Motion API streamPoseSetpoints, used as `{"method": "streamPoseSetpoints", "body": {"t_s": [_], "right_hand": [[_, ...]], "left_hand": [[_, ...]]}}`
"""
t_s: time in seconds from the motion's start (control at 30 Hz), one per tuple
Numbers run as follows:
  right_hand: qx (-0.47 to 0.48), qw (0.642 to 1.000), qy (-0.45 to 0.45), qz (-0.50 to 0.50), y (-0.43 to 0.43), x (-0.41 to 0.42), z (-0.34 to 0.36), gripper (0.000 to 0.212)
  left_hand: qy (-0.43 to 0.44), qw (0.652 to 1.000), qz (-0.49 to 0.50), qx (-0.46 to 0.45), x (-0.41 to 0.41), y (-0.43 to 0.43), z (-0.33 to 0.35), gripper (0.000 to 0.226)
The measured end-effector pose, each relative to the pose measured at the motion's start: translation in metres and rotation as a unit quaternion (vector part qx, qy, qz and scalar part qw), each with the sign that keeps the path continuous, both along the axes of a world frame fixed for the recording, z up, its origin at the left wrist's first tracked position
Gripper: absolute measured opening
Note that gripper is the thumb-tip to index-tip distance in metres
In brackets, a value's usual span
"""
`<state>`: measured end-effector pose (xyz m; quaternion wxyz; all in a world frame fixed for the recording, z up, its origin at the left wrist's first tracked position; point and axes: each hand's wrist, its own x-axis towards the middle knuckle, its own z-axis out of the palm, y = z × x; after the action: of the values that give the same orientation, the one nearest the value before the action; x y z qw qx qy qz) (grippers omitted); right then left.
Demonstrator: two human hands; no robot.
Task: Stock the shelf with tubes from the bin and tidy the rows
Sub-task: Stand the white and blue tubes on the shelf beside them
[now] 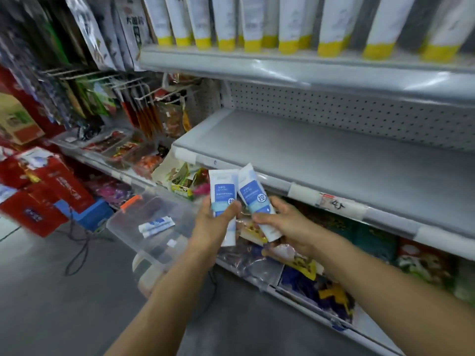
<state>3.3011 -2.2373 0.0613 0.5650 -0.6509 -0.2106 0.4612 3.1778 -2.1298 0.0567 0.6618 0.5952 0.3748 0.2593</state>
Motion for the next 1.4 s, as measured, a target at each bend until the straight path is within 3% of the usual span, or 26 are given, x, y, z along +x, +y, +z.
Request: {"method": "streamPoseSetpoints", "body": {"t_s": [0.37, 0.7, 0.93, 1.4], "right_hand": [[0.037, 0.99, -0.101, -0.093, -0.24, 0.082, 0.076, 0.037], [0.044, 0.969, -0.2, -0.139, -0.433, 0.142, 0.145, 0.034], [0.085, 0.951, -0.222, -0.198, -0.497, 0.166, 0.178, 0.035], [0.188, 0.88, -0.274, -0.34, -0.545, 0.225, 0.242, 0.032]], "left_hand": [[-0.072, 0.988, -0.084, 0.111, 0.094, -0.221, 0.083, 0.023], [-0.151, 0.969, -0.132, 0.147, 0.168, -0.405, 0.15, 0.024], [-0.191, 0.948, -0.181, 0.177, 0.207, -0.464, 0.191, 0.021], [-0.253, 0.923, -0.208, 0.201, 0.27, -0.502, 0.236, 0.021]]}}
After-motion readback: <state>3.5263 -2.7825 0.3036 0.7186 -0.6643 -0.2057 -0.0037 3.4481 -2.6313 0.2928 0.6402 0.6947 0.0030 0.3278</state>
